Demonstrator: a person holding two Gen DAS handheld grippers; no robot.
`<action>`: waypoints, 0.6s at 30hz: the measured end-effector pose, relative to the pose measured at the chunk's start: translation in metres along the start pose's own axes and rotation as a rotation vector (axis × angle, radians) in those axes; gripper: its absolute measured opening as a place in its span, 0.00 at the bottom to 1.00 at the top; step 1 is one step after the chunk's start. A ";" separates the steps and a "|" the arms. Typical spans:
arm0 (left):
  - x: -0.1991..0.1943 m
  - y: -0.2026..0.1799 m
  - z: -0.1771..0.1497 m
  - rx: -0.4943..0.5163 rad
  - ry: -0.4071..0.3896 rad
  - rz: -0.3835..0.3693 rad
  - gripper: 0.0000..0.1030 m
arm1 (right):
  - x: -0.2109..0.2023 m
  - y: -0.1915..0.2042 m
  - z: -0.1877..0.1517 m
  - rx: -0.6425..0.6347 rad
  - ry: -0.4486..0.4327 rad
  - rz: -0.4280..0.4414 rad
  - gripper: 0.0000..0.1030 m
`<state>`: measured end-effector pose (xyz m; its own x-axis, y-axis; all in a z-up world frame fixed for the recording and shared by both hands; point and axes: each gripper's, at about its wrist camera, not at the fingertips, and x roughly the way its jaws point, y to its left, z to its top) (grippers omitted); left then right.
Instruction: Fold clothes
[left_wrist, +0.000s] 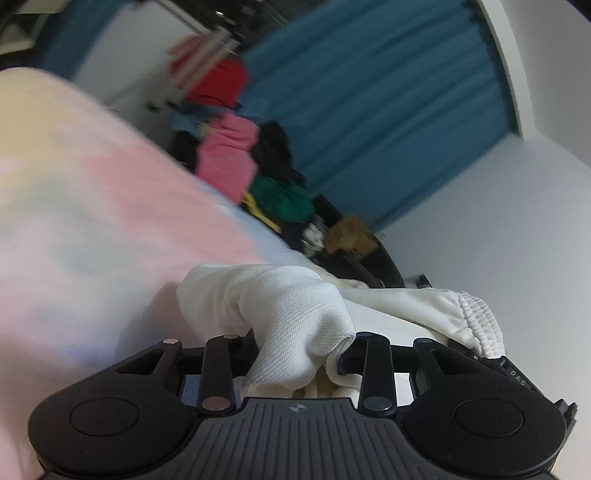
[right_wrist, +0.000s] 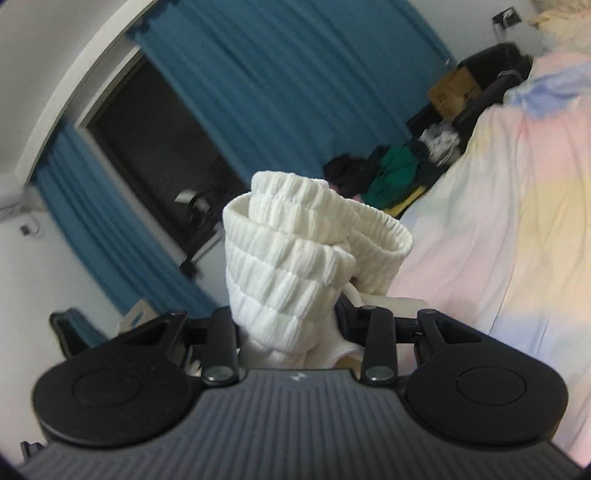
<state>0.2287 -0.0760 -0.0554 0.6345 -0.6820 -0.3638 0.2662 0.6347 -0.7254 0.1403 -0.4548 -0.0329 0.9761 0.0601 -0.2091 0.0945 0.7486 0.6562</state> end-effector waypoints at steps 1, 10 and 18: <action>0.027 -0.011 0.003 0.011 0.010 -0.011 0.36 | 0.006 -0.013 0.018 0.013 -0.010 -0.015 0.37; 0.251 -0.052 -0.032 0.108 0.093 -0.018 0.36 | 0.067 -0.147 0.098 0.082 -0.086 -0.183 0.37; 0.279 0.008 -0.111 0.328 0.221 0.095 0.45 | 0.065 -0.261 -0.012 0.375 -0.015 -0.307 0.39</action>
<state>0.3276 -0.3016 -0.2281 0.5058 -0.6540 -0.5625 0.4541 0.7563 -0.4709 0.1771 -0.6386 -0.2263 0.8946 -0.1380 -0.4251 0.4399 0.4404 0.7827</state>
